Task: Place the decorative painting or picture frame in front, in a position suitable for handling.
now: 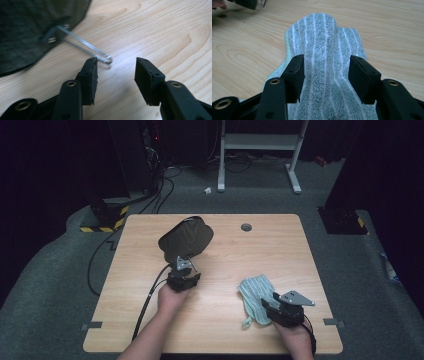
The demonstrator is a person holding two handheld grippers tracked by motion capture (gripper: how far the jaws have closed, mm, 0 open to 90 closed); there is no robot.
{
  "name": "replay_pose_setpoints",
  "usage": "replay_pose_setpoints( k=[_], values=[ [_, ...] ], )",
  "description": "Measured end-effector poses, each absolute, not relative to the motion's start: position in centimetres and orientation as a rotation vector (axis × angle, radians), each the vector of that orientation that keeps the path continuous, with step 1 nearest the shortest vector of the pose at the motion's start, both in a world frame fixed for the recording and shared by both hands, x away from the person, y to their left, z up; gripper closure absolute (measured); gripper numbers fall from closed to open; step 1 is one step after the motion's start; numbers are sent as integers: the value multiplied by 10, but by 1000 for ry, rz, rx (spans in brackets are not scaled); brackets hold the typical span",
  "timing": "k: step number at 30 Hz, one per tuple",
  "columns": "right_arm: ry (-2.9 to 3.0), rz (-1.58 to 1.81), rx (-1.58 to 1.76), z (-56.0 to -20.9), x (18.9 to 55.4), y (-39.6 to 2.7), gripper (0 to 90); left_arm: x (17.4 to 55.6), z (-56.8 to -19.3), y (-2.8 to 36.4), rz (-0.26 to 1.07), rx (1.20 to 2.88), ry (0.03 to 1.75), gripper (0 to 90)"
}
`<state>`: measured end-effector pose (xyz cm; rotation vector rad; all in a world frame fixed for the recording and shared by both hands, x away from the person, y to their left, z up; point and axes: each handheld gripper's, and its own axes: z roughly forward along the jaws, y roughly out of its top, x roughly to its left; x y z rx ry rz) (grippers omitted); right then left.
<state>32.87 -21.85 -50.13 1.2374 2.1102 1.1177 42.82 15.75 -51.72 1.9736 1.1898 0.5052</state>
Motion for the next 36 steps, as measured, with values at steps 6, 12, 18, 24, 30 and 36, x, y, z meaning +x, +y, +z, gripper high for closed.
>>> replay_pose_setpoints(
  k=[6,12,18,24,30,36],
  values=[
    [2100,1124,1252,-501,328,-219,468,405,-497,199,574,1914,1198,531],
    [2109,1119,1250,-501,327,-216,470,400,-468,228,641,1821,1204,512],
    [2114,1116,1248,-502,328,-214,471,414,-441,236,709,1766,1197,439],
    [2115,1114,1244,-502,328,-215,472,431,-431,235,711,1761,1175,412],
    [2119,1115,1245,-503,328,-215,473,439,-425,230,725,1757,1133,442],
    [2116,1112,1241,-503,329,-217,473,437,-417,226,722,1749,1113,509]
  ],
)
